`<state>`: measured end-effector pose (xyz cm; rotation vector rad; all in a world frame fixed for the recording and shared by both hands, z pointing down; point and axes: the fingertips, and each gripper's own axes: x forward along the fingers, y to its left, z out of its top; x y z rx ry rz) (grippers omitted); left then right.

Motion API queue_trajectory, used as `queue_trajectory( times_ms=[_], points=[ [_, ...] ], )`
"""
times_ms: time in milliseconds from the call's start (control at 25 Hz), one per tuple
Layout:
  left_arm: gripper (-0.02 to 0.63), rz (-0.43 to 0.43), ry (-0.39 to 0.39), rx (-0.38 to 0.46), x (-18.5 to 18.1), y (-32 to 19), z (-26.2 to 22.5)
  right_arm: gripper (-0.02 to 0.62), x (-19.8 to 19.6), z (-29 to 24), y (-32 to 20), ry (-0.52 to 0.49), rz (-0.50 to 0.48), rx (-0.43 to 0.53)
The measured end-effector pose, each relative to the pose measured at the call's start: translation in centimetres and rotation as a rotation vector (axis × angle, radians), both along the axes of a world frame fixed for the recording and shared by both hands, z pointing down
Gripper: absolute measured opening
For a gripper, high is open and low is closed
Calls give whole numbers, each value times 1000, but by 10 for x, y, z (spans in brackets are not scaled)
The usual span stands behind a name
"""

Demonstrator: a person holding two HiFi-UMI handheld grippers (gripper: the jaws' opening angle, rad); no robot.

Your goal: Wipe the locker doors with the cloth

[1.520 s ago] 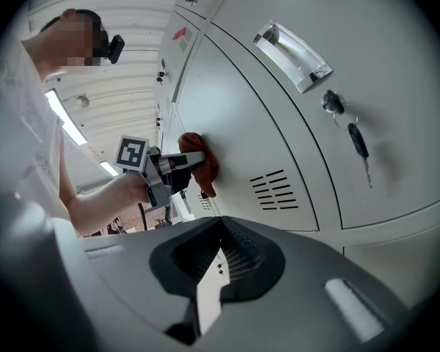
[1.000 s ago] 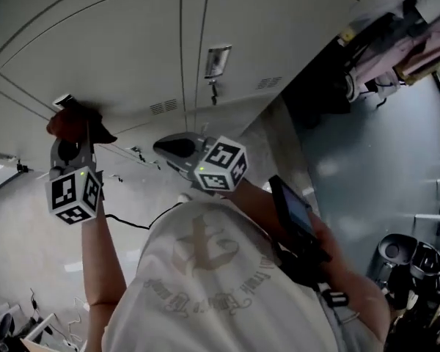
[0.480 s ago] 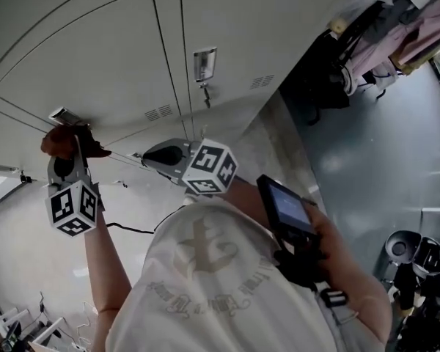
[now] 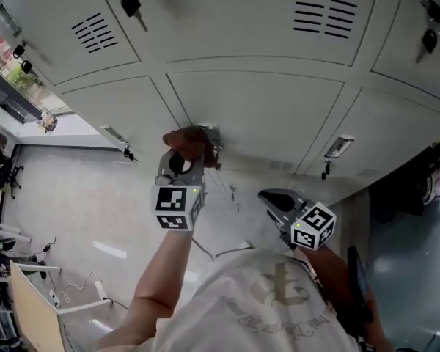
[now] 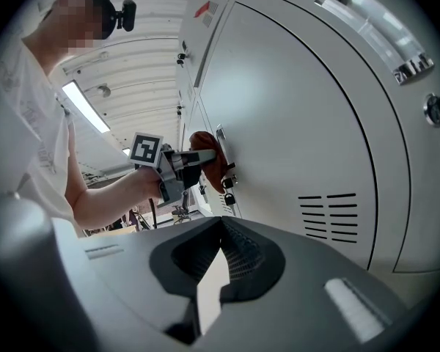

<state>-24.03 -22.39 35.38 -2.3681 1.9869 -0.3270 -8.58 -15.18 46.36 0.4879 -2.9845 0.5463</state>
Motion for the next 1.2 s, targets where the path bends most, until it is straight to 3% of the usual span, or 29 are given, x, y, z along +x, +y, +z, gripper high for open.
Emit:
queue_trajectory(
  times_ms=[560, 1200],
  points=[
    [77, 37, -10, -6, 24, -3, -19, 8, 16, -12, -2, -28, 7, 12],
    [78, 194, -33, -38, 113, -9, -10, 8, 47, -15, 2, -36, 21, 25]
  ],
)
